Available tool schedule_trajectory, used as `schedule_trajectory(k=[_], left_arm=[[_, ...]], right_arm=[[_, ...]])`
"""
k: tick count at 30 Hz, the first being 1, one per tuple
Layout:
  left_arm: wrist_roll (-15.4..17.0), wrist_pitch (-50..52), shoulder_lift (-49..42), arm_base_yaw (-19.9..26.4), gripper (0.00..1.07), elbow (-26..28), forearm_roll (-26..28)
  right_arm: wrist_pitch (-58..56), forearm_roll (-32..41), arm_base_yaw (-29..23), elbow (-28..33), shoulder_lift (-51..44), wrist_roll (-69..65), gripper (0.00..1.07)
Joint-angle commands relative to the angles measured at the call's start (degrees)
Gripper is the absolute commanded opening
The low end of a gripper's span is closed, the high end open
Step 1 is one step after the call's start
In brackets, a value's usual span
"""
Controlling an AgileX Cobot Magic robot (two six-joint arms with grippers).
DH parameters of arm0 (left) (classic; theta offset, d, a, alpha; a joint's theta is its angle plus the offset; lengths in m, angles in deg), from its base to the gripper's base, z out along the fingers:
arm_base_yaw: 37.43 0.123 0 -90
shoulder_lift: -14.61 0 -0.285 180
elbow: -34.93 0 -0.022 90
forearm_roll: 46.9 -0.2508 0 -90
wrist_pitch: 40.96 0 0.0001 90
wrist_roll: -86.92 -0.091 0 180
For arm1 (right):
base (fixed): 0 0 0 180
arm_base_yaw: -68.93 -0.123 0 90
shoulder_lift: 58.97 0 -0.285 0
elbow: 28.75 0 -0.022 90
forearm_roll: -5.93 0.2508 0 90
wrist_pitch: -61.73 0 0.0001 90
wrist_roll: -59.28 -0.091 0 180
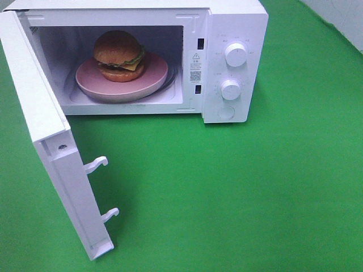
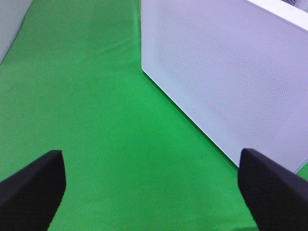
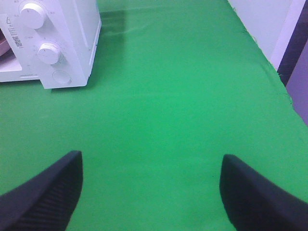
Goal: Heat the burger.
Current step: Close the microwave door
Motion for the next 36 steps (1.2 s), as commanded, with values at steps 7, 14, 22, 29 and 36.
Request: schedule_trajectory(k=[7, 14, 22, 29, 36], left_arm=[[0.3, 0.5, -0.6, -0.1, 0.89, -0.2, 0.2], [0.3, 0.5, -0.6, -0.1, 0.89, -0.2, 0.2], [0.3, 0.5, -0.6, -0.1, 0.89, -0.2, 0.2], [0.3, 0.5, -0.6, -0.1, 0.89, -0.2, 0.2], [0.3, 1.5, -0.1, -0.1, 0.85, 0.6, -0.5]], right_arm=[[0.9, -0.1, 0.3, 0.1, -1.6, -0.5, 0.76], [0.9, -0.1, 0.3, 0.1, -1.6, -0.5, 0.76], [0.9, -0.1, 0.3, 0.1, -1.6, -0.5, 0.76], [0.9, -0.1, 0.3, 0.1, -1.6, -0.5, 0.76], [0.9, -0.1, 0.3, 0.1, -1.6, -0.5, 0.75]])
